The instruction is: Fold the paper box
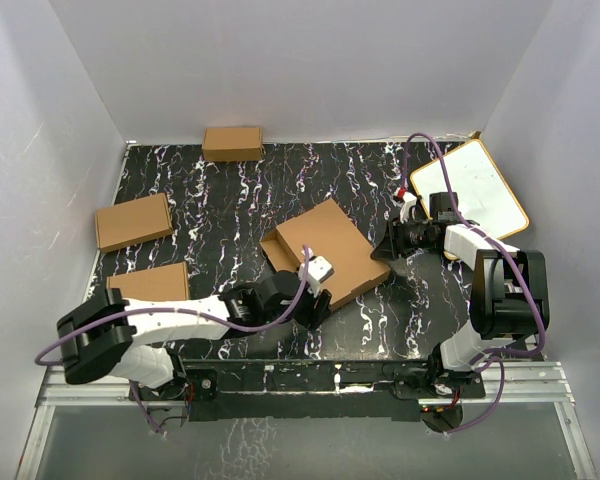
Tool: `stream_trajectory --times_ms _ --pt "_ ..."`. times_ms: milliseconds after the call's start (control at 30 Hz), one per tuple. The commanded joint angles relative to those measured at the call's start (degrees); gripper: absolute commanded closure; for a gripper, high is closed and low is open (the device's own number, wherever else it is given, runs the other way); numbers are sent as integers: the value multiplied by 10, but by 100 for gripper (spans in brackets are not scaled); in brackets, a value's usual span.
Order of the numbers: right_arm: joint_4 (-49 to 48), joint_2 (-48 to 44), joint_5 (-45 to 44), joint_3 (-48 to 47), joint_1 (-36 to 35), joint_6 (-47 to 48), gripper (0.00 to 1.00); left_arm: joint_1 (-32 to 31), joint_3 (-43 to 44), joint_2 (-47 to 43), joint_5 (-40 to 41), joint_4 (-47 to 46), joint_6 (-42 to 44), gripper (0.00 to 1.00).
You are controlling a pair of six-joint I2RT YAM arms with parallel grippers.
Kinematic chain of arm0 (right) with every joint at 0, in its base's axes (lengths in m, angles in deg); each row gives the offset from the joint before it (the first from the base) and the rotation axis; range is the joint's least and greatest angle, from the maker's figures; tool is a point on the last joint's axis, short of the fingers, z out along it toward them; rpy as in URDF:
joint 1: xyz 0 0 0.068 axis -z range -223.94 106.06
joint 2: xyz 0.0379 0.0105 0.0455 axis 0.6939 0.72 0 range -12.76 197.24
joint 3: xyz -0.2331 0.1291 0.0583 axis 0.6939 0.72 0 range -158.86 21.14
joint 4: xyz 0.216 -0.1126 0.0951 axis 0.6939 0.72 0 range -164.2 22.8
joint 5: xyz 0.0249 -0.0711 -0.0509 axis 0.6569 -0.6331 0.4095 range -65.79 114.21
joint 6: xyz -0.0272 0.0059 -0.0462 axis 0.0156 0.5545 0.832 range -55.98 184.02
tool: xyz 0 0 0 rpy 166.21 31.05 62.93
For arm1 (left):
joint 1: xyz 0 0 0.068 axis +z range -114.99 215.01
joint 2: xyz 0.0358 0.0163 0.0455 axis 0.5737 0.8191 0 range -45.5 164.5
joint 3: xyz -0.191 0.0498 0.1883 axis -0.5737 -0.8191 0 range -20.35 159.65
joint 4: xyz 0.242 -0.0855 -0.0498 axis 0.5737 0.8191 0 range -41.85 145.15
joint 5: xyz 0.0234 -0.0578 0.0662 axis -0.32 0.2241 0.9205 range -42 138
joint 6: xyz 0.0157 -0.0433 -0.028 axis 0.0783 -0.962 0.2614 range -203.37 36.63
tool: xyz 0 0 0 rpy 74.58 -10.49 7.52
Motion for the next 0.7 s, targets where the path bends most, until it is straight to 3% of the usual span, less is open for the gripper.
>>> stream_trajectory --times_ms 0,100,233,367,500,667 --pt "15 27 -69 7 -11 29 58 4 5 -68 15 34 -47 43" --pt "16 28 -69 7 -12 29 58 7 28 -77 -5 94 -85 39" --pt "16 30 -69 5 -12 29 58 5 53 -73 -19 155 -127 43" --pt "17 31 -69 5 -14 29 58 -37 68 -53 61 196 -96 45" --pt "17 32 -70 4 -17 29 58 -50 20 -48 87 102 -20 43" --pt "17 31 -71 5 -17 29 58 -50 -3 -40 105 12 7 43"
